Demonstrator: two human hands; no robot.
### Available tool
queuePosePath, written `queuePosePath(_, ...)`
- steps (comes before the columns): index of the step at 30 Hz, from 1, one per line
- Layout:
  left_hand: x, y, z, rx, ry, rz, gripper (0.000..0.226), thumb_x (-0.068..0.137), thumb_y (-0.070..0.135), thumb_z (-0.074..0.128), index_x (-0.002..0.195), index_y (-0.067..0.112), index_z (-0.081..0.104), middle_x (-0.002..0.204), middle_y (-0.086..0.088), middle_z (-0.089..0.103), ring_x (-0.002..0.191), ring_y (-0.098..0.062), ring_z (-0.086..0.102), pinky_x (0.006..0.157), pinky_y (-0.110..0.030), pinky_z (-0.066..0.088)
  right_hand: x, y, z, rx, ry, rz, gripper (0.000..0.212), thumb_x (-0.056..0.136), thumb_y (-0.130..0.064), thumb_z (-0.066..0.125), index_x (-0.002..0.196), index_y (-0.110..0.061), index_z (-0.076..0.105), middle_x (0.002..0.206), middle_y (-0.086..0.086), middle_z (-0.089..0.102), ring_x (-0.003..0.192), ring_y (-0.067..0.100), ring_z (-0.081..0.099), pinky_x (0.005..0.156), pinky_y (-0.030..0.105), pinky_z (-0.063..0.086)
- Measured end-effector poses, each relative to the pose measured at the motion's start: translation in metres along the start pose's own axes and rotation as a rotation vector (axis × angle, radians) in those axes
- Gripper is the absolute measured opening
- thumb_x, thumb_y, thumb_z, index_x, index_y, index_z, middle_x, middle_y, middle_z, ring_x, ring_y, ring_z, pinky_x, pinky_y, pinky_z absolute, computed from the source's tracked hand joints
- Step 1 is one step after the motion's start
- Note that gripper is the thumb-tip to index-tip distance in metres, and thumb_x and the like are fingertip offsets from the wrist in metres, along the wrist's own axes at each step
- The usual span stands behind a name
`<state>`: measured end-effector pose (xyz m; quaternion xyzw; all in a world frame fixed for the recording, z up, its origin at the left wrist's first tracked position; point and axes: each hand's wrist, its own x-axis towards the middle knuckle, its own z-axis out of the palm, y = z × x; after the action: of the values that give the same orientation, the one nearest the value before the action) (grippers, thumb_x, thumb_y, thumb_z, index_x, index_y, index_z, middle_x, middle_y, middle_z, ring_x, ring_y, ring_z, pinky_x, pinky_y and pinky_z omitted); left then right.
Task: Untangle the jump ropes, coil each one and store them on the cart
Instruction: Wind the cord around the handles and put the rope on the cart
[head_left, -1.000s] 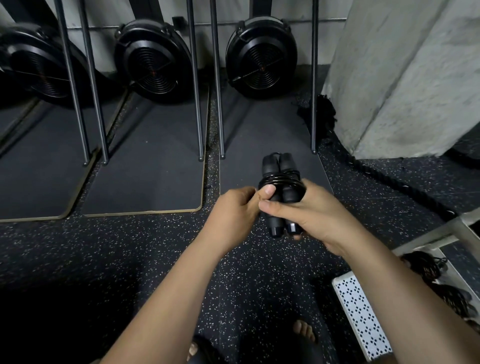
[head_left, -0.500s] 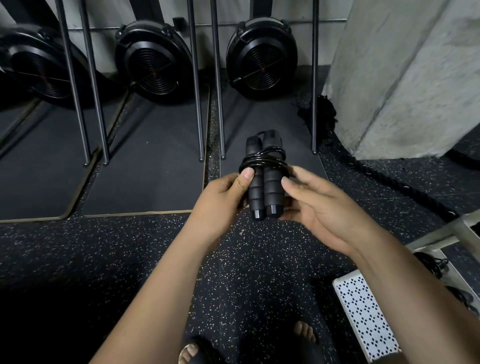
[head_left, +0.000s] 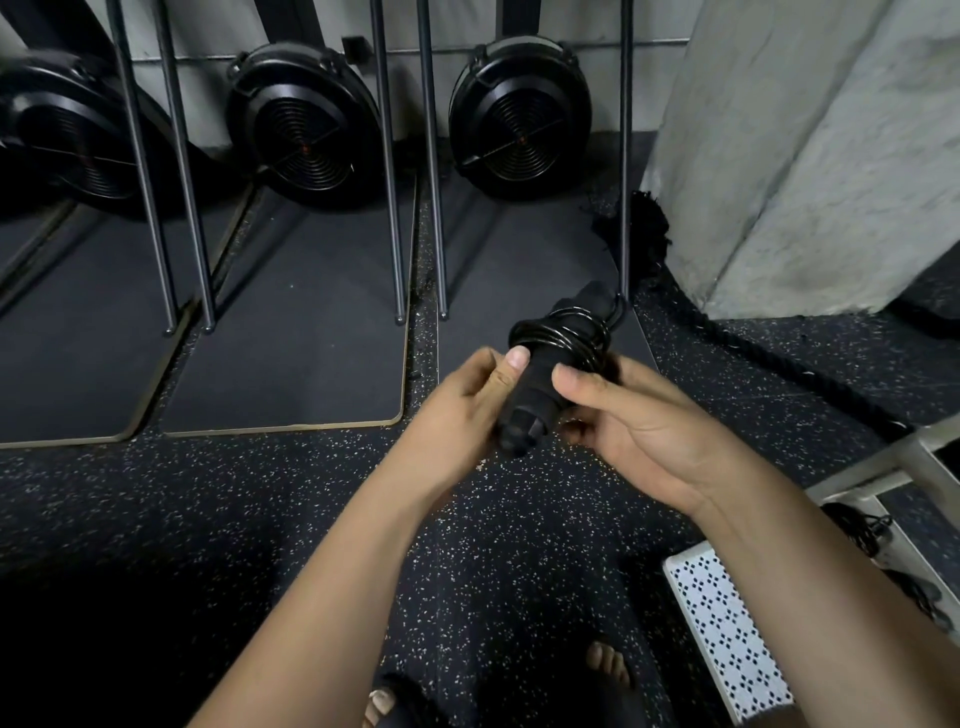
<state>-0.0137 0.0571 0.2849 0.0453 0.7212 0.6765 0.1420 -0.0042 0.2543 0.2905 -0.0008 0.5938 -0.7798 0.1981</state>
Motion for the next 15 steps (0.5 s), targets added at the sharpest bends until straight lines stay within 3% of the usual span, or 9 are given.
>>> queuePosePath(2, 0.002, 0.0, -0.001, -0.075, 0.018, -0.01, 0.054, 0.101, 0.051, 0.059, 0.11, -0.002, 0.055, 0.071, 0.003, 0.064, 0.059, -0.01, 0.056, 0.054, -0.023, 0.045, 0.001, 0.002, 0.003, 0.008, -0.015, -0.009, 0.08, 0.075, -0.038, 0.095, 0.144, -0.014, 0.063, 0.143, 0.015, 0.068, 0.134, 0.036, 0.06, 0.1, 0.051, 0.036)
queuePosePath(6, 0.001, 0.001, 0.001, -0.154, 0.018, -0.052, 0.036, 0.099, 0.046, 0.068, 0.105, 0.011, 0.058, 0.07, 0.003, 0.063, 0.054, -0.013, 0.054, 0.046, -0.021, 0.042, -0.001, 0.0, 0.011, -0.012, 0.009, -0.028, 0.047, 0.079, -0.036, 0.083, 0.122, -0.02, 0.075, 0.124, 0.01, 0.075, 0.112, 0.023, 0.064, 0.086, 0.04, 0.042)
queuePosePath(8, 0.003, -0.002, -0.003, -0.187, 0.028, -0.068, 0.037, 0.093, 0.045, 0.076, 0.104, 0.013, 0.061, 0.078, -0.001, 0.067, 0.061, -0.017, 0.061, 0.052, -0.026, 0.048, -0.003, 0.001, 0.017, -0.091, 0.028, -0.051, 0.034, 0.08, -0.036, 0.083, 0.113, -0.027, 0.079, 0.121, 0.007, 0.077, 0.112, 0.021, 0.069, 0.085, 0.04, 0.047)
queuePosePath(10, 0.005, -0.006, -0.008, -0.221, 0.035, -0.071, 0.037, 0.089, 0.037, 0.085, 0.108, 0.012, 0.065, 0.089, -0.007, 0.068, 0.073, -0.024, 0.063, 0.064, -0.034, 0.05, -0.001, 0.003, 0.019, -0.141, 0.131, -0.091, 0.043, 0.077, -0.034, 0.086, 0.117, -0.027, 0.072, 0.115, 0.001, 0.079, 0.111, 0.02, 0.073, 0.085, 0.04, 0.053)
queuePosePath(13, 0.006, -0.007, -0.011, -0.218, 0.078, -0.015, 0.025, 0.094, 0.005, 0.079, 0.115, 0.007, 0.066, 0.084, -0.004, 0.065, 0.069, -0.011, 0.062, 0.064, -0.021, 0.048, 0.006, 0.003, 0.018, -0.138, 0.342, -0.147, 0.079, 0.063, -0.043, 0.09, 0.128, -0.022, 0.051, 0.11, -0.002, 0.075, 0.104, 0.022, 0.075, 0.075, 0.041, 0.055)
queuePosePath(15, 0.006, -0.007, -0.009, -0.197, 0.067, 0.031, 0.024, 0.095, -0.003, 0.074, 0.116, 0.007, 0.066, 0.08, 0.003, 0.067, 0.075, -0.009, 0.065, 0.072, -0.016, 0.051, 0.009, 0.002, 0.017, -0.139, 0.412, -0.15, 0.083, 0.063, -0.046, 0.09, 0.129, -0.019, 0.048, 0.112, 0.001, 0.077, 0.102, 0.024, 0.075, 0.07, 0.04, 0.051)
